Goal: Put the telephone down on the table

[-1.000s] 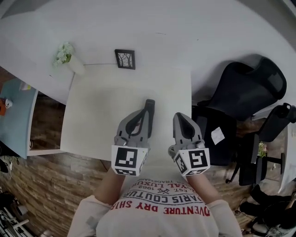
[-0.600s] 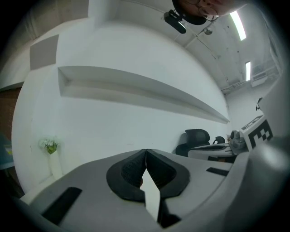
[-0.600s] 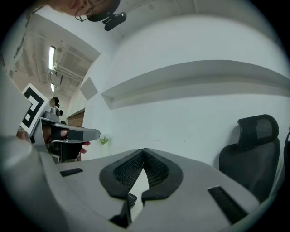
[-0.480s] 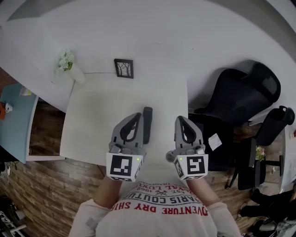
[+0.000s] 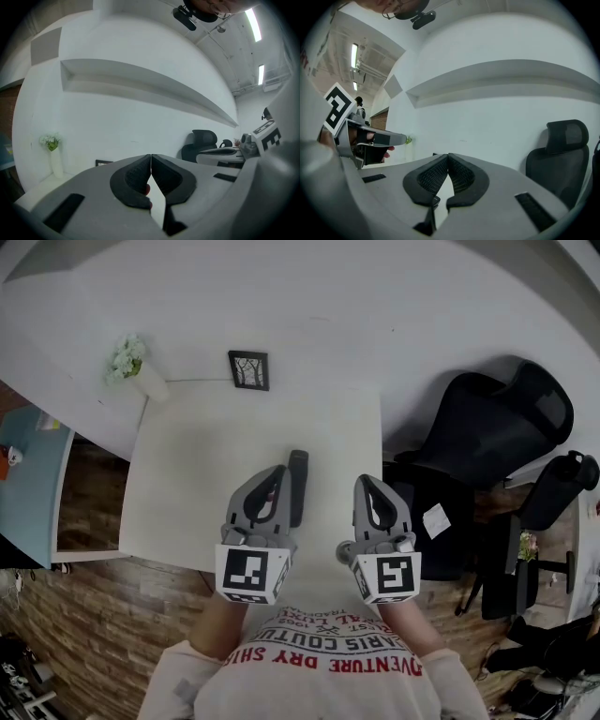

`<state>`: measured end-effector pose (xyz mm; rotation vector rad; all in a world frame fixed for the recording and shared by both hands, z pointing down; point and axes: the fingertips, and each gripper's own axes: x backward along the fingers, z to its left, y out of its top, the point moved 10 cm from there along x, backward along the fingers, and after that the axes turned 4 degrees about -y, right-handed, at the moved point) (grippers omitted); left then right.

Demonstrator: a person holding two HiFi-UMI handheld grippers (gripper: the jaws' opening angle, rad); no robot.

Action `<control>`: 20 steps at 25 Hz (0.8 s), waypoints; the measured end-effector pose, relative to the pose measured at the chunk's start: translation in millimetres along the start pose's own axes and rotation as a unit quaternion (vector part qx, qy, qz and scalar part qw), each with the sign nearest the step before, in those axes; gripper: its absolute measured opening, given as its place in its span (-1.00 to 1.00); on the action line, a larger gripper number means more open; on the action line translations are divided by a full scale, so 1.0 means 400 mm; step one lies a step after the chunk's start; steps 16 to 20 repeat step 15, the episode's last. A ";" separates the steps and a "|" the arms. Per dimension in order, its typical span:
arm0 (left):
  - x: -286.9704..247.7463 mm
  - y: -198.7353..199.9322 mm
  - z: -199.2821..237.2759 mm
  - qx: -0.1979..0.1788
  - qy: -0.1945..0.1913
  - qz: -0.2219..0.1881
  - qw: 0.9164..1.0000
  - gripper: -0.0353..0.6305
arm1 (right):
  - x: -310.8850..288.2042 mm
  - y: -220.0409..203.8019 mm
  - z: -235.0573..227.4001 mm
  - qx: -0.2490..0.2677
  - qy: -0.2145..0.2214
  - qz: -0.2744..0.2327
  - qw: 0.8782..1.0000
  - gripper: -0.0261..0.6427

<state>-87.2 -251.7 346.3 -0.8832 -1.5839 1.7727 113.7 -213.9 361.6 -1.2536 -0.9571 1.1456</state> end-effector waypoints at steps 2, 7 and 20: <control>-0.004 -0.005 0.001 0.002 -0.002 0.003 1.000 -0.82 | -0.001 -0.001 0.002 0.008 0.002 -0.002 1.000 -0.85; -0.016 -0.017 -0.002 -0.007 0.000 0.008 1.000 -0.82 | -0.007 -0.011 0.000 0.008 0.005 0.003 1.000 -0.85; -0.027 -0.039 0.012 0.037 -0.006 0.025 0.999 -0.82 | -0.025 -0.034 -0.006 0.020 0.008 0.019 1.000 -0.85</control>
